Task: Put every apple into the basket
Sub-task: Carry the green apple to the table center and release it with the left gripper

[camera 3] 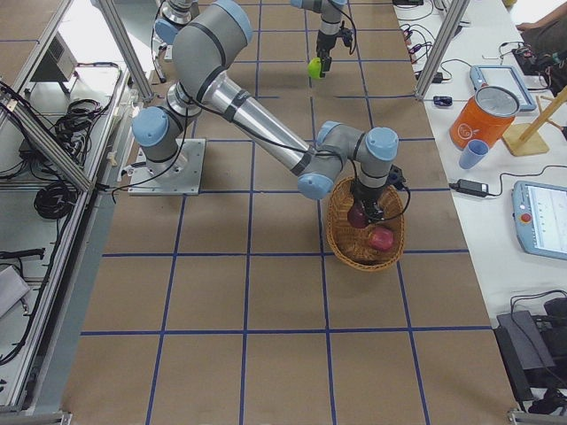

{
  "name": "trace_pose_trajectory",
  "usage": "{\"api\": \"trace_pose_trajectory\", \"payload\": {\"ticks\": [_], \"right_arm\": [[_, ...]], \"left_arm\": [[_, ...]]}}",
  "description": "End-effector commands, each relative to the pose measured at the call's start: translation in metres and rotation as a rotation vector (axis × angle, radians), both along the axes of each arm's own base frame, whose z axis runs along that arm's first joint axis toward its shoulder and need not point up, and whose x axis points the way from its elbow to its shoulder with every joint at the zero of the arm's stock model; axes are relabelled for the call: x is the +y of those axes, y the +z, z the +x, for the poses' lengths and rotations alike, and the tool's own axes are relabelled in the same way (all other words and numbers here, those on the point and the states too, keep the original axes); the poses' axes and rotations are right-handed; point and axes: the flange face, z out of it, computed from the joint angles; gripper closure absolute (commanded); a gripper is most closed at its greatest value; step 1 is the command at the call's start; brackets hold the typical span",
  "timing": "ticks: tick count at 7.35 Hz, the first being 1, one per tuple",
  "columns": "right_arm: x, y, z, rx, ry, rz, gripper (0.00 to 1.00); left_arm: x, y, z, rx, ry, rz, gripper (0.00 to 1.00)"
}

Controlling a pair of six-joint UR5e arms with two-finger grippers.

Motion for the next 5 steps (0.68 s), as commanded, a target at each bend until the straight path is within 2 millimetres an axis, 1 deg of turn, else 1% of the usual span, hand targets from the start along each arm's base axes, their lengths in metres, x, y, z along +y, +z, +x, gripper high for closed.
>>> {"api": "trace_pose_trajectory", "payload": {"ticks": [1,2,3,4,5], "right_arm": [[0.0,0.007,-0.002,0.004,-0.006,0.0,0.0],[0.001,0.016,-0.001,-0.002,-0.008,0.011,0.0],[0.001,0.034,0.004,-0.012,-0.012,0.026,0.0],[0.003,0.042,0.01,-0.035,-0.05,0.056,0.0],[0.004,0.052,0.021,-0.04,-0.065,0.06,0.0]], "left_arm": [[0.036,-0.03,-0.022,0.001,-0.002,-0.001,0.6],[0.033,-0.045,-0.022,0.02,0.005,-0.055,0.43],[0.035,-0.05,-0.022,0.038,0.016,-0.078,0.43],[0.032,-0.044,-0.021,0.042,0.023,-0.089,0.3],[0.03,-0.033,-0.021,0.043,0.051,-0.105,0.0]]}}
